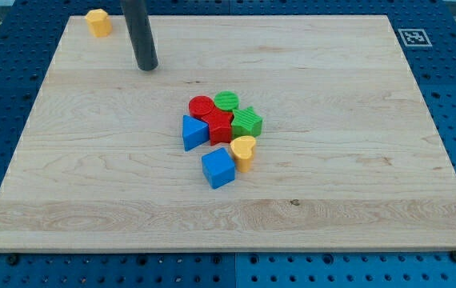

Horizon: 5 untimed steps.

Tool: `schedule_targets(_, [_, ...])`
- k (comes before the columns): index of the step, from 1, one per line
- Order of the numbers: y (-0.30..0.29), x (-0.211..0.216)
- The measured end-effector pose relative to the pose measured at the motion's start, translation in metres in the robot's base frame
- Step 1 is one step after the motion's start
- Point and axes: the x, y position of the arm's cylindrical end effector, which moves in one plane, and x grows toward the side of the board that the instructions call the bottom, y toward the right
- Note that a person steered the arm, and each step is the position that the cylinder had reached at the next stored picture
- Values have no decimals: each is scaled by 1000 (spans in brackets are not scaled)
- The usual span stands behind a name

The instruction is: Move your arm away from yellow hexagon

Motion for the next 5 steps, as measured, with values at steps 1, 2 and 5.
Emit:
schedule_targets(1, [3,0])
schedule_targets(2, [3,0])
schedule_targets(5, [39,66])
